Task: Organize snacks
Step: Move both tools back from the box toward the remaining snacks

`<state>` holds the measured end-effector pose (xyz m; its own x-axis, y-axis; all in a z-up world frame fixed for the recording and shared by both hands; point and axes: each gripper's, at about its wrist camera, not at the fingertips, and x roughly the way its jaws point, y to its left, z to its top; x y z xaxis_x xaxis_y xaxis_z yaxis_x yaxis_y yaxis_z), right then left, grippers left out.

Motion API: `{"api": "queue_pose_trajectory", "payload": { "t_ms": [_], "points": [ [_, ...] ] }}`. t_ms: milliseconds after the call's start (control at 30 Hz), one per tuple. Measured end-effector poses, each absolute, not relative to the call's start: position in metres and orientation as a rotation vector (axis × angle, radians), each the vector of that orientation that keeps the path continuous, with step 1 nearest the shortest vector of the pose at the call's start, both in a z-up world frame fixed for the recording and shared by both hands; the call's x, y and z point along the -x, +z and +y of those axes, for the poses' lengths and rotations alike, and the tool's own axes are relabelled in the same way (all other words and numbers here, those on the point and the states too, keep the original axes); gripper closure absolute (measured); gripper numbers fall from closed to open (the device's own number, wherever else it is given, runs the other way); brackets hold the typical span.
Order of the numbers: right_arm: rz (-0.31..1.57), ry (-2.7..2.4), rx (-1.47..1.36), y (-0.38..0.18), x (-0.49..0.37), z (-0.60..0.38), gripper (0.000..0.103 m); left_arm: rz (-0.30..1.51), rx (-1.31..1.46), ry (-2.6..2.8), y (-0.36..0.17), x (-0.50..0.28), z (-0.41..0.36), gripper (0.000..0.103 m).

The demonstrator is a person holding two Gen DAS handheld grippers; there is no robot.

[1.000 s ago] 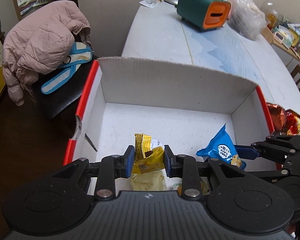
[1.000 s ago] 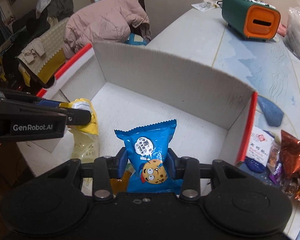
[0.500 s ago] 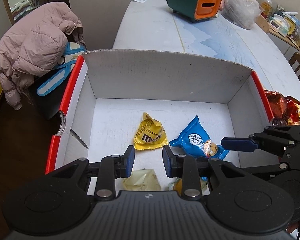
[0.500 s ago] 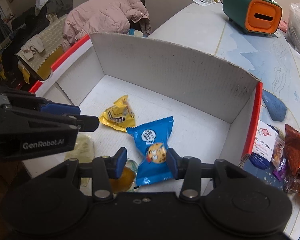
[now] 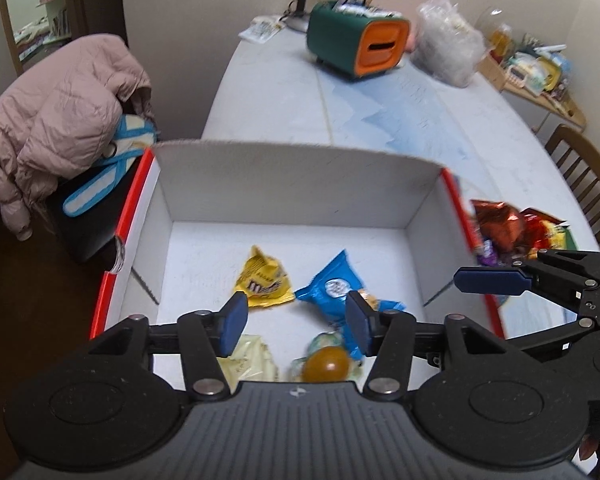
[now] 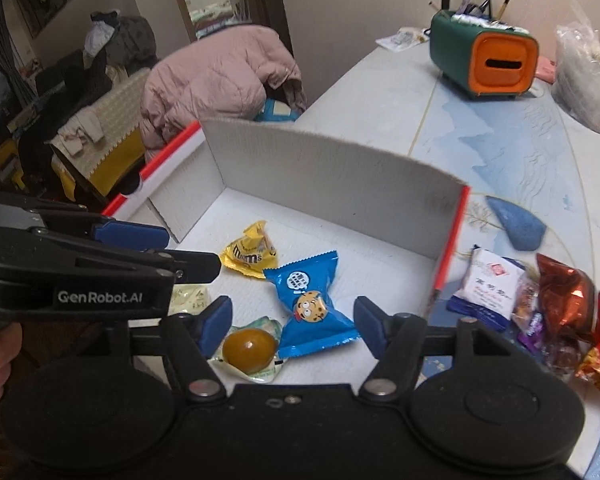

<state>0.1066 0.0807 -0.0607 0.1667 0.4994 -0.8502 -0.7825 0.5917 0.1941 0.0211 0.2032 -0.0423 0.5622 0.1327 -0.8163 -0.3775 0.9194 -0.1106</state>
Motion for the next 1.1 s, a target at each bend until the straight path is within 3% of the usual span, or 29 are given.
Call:
{"api": "queue_pose_trajectory", "payload": {
  "t_ms": [167, 233, 333, 467, 1100],
  "points": [
    [1.017, 0.919, 0.290, -0.044, -0.104, 0.057, 0.023, 0.884, 0.282, 0.264, -0.027, -0.018, 0.185, 0.043],
    [1.007, 0.915, 0.271, -0.038, -0.104, 0.047, 0.020, 0.862, 0.283, 0.249, -0.021, -0.017, 0.177, 0.035],
    [0.979, 0.889, 0.246, -0.028, -0.103, 0.030, 0.010, 0.826, 0.273, 0.235, -0.012, -0.017, 0.162, 0.032],
    [0.951, 0.866, 0.214, -0.017, -0.105, 0.006, 0.005, 0.796, 0.268, 0.203, -0.005, -0.021, 0.140, 0.031],
    [0.902, 0.689, 0.214, 0.001, -0.169, -0.151, 0.003, 0.788, 0.234, 0.137, -0.017, -0.094, 0.013, 0.028]
  ]
}}
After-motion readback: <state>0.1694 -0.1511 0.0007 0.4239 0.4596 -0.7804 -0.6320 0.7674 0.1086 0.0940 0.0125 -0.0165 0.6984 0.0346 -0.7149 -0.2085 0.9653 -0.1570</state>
